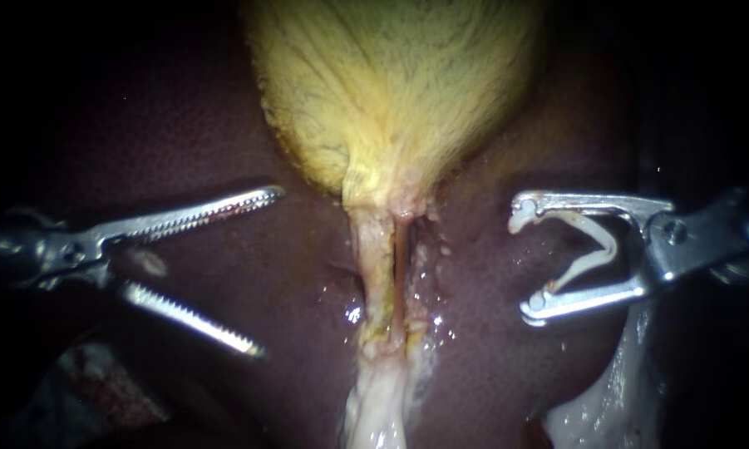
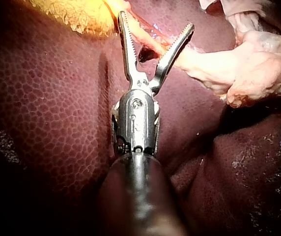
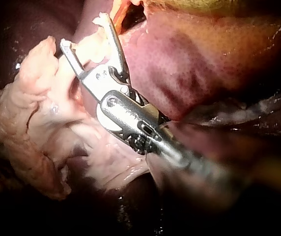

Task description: Grabbing gallbladder

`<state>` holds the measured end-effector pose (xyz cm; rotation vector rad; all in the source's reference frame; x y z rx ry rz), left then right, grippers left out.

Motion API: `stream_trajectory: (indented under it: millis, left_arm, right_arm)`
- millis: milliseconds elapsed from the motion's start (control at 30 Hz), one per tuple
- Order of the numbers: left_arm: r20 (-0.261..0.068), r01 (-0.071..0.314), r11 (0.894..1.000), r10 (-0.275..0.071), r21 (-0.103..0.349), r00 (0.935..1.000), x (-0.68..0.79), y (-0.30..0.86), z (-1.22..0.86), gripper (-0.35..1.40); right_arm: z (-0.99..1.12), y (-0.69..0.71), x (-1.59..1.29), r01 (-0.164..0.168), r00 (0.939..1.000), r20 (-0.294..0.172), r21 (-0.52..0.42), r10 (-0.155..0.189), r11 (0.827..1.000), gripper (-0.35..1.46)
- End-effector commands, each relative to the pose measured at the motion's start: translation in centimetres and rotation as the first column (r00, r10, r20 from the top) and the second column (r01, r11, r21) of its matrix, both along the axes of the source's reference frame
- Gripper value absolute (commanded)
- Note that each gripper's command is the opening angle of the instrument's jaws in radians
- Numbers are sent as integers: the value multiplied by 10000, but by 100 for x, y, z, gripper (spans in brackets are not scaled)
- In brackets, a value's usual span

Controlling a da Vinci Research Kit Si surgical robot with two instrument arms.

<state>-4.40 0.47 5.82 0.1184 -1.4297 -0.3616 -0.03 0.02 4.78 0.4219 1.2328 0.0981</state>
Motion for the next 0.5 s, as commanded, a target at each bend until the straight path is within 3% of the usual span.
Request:
stream_trajectory:
  millis: [33, 100, 167, 367, 500]
  left_arm:
    - [22, -20, 10000, 20, 4, 10000, 0, 1, 0, 108]
    - [-239, 402, 9991, -399, 152, 9989, -2, 2, 0, 98]
    - [-533, 897, 9930, -857, 773, 9949, -3, 5, 0, 88]
    - [-998, 1324, 9725, -1148, 1919, 9884, -13, 18, 9, 66]
    - [-1205, 1475, 9652, -1235, 2160, 9850, -25, 29, 23, 64]
  right_arm:
    - [0, 0, 0, -1, 10000, -2, 1, 1, 10000, 60]
    - [0, 0, 0, 0, 10000, -2, 1, 0, 10000, 60]
    - [0, 0, 0, 0, 10000, -3, 1, 0, 10000, 60]
    - [0, 0, 0, -1, 10000, -2, 1, 1, 10000, 60]
    - [0, 0, 0, -3, 10000, 0, 1, 3, 10000, 60]
